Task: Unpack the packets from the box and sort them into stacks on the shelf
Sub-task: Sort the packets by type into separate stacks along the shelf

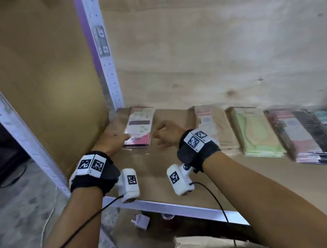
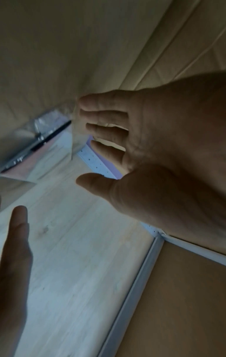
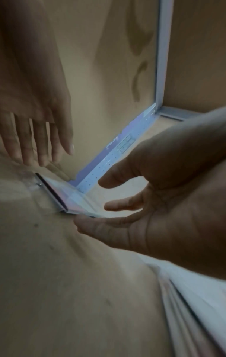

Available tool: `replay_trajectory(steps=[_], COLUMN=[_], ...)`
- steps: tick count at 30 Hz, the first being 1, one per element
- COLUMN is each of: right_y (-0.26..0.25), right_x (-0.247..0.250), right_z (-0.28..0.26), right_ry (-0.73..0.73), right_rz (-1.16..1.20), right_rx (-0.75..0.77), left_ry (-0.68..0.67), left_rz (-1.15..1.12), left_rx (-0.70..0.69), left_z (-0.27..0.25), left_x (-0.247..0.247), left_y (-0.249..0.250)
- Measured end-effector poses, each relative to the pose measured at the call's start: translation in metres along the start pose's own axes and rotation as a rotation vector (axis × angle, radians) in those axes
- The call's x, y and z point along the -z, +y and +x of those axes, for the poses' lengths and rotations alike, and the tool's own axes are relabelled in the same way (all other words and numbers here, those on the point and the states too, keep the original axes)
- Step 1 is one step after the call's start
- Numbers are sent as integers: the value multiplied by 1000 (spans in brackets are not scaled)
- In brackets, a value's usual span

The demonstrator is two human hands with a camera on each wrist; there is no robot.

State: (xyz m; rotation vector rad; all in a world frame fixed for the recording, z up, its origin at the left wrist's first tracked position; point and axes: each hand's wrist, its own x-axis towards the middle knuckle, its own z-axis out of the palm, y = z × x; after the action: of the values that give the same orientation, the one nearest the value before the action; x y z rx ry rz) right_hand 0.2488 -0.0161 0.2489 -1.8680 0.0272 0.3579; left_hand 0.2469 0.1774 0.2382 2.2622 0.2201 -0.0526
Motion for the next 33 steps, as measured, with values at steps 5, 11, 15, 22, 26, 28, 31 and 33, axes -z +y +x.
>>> replay_trajectory(steps=[5,11,15,22,26,28,31,33], right_y=[6,6,2,-24,-33,-31,-23,-13], right_x=[-13,-15,-5,49,83,102,124,137], right_z=[13,1,-23,-80,-112,-126,-141,-149], right_ry=[33,75,94,-21,-81,-91,-92,-82], right_rz=[165,171,204,490,605,654,705,746], right_rx=[-107,-99,0,101,91,106,143,154], left_ry=[-110,-217,-161,46,223,231,171,119], left_rz=[-133,-367,-294,147,65,-57,-256,-301], left_rx=[68,176,69,-406,-673,-772,-800,-816], left_z=[2,-15,-26,-63,-97,-106,-116,-113], left_x=[1,1,6,21,14,7,-5,-19], left_y=[-20,-27,-20,33,72,90,108,115])
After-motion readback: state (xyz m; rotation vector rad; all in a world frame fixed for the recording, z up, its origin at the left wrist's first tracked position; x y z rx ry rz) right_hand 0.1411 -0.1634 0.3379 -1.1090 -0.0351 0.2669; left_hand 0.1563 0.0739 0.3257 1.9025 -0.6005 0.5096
